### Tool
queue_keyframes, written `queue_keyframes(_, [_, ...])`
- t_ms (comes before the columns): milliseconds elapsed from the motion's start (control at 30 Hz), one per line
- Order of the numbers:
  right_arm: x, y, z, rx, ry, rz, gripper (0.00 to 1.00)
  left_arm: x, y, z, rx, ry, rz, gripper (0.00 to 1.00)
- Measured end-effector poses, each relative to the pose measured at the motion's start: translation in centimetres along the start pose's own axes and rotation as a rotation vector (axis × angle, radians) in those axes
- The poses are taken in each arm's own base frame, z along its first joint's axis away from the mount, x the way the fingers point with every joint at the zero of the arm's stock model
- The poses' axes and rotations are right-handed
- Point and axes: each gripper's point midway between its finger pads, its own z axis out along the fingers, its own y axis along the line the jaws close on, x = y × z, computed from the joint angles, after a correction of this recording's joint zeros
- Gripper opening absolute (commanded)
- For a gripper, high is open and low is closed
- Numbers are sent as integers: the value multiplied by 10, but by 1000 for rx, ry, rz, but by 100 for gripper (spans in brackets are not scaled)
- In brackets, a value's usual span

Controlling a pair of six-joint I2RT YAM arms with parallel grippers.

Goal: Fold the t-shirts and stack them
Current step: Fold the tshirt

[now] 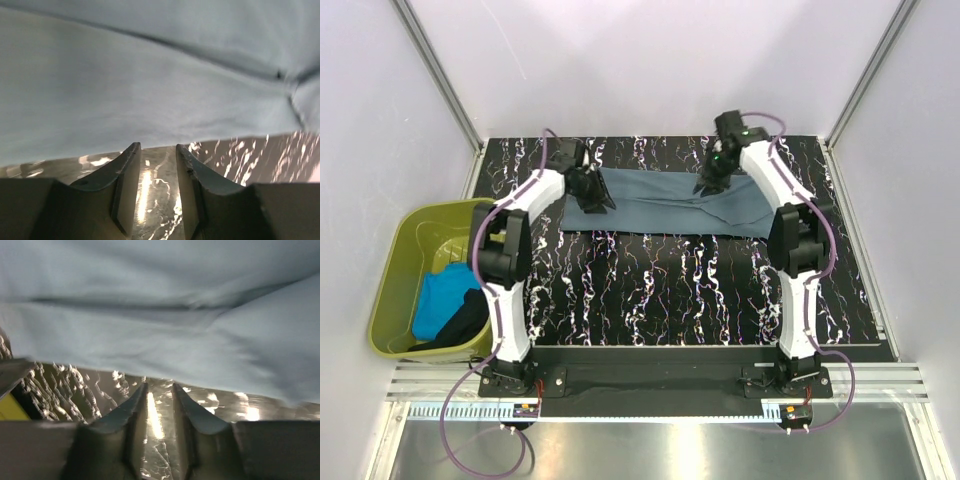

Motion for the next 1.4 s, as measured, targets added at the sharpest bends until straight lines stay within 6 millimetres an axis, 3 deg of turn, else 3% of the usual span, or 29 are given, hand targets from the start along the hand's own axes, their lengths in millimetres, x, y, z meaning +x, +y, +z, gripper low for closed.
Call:
queue_keyframes(67, [22,14,12,-22,38,-26,20,13,-2,14,17,49,8,38])
queue_keyframes(133, [32,12,21,-20,62,-22,15,22,2,25,17,89,4,38])
queue_keyframes(167, [35,7,25,-11,73,-12,9,24,6,29,13,101,1,37])
queue_keyframes(300, [29,-7,32,1,68,25,2,25,13,35,7,116,-9,37])
queue_keyframes(467, [21,-11,38,-3,52,46,1,24,16,35,6,115,-13,37])
queue_keyframes(1100, [37,-24,91,19,133,111,0,13,28,32,-1,102,-45,35])
queue_keyframes(1400, [12,-11,99,-13,80,105,1,14,26,31,13,109,-49,35])
